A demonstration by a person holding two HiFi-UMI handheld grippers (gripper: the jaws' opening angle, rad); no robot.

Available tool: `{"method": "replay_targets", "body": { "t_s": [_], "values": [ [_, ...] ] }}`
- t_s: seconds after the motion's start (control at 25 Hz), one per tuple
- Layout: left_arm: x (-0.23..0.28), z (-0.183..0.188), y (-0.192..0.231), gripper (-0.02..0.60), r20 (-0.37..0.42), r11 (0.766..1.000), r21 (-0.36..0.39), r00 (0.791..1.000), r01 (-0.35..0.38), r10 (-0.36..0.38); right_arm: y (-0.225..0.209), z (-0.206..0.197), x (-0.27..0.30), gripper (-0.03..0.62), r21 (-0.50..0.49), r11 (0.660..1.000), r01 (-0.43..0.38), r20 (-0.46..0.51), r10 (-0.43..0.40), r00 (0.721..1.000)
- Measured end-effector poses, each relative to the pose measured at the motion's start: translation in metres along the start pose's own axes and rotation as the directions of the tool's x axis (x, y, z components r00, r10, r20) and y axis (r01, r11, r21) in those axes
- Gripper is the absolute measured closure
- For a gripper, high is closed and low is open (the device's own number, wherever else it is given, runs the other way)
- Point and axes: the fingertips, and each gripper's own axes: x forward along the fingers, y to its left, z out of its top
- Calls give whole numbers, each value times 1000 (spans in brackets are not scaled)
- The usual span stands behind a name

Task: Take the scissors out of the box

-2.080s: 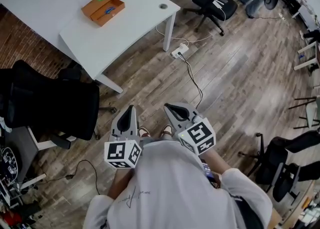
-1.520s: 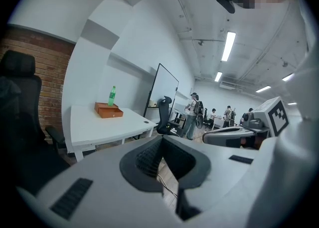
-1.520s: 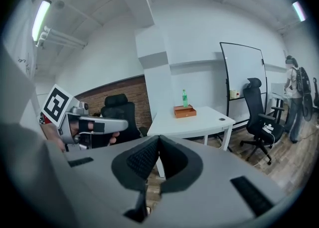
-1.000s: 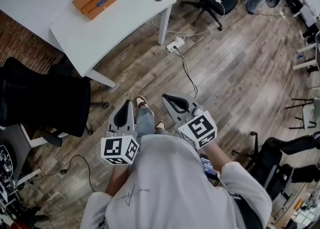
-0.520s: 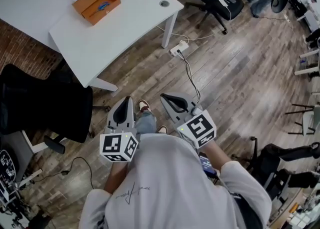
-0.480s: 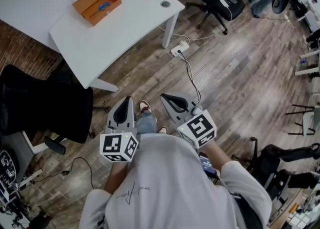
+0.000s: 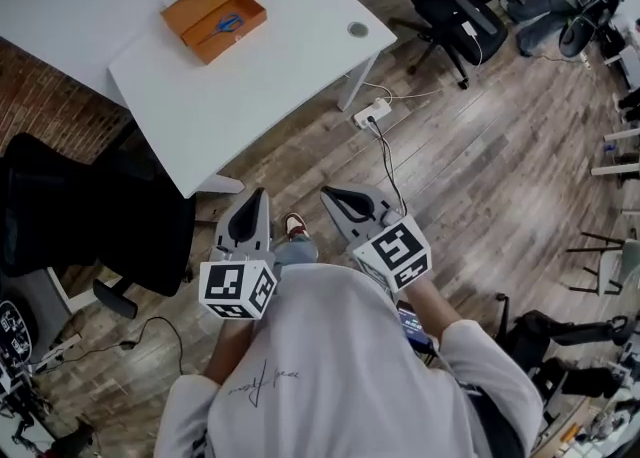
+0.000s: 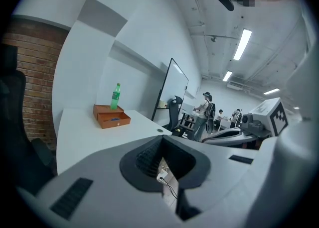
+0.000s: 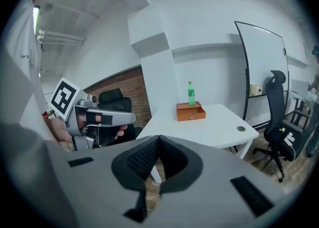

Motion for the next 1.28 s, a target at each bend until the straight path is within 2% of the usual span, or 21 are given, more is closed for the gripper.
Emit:
{"method": "replay_targets", "body": {
  "t_s": [0.2,0.36,0.56,0.64,0.84,1.28],
  "values": [
    [13,15,28,574,11,1000,-11,1000,-8,8,-3,22,26,586,27,998,-57,6,57,998],
    [20,22,40,574,13,1000,-16,1000,9,-8,-6,30,36,586,48,997,-54,-10,55,998],
    [27,20,51,574,15,999,-31,999,38,-38,0,34,46,586,-23,997,-67,-27,66,997],
    [27,19,51,574,12,999,-32,999,39,-38,-1,36,46,586,-36,998,-54,-23,53,998],
    [29,24,59,574,21,999,-34,1000,19,-19,-24,52,46,586,-9,999,39,27,-39,999],
    [56,39,64,574,49,999,-35,998,-37,39,-67,74,65,586,-21,1000,18,54,-16,998]
  ]
}}
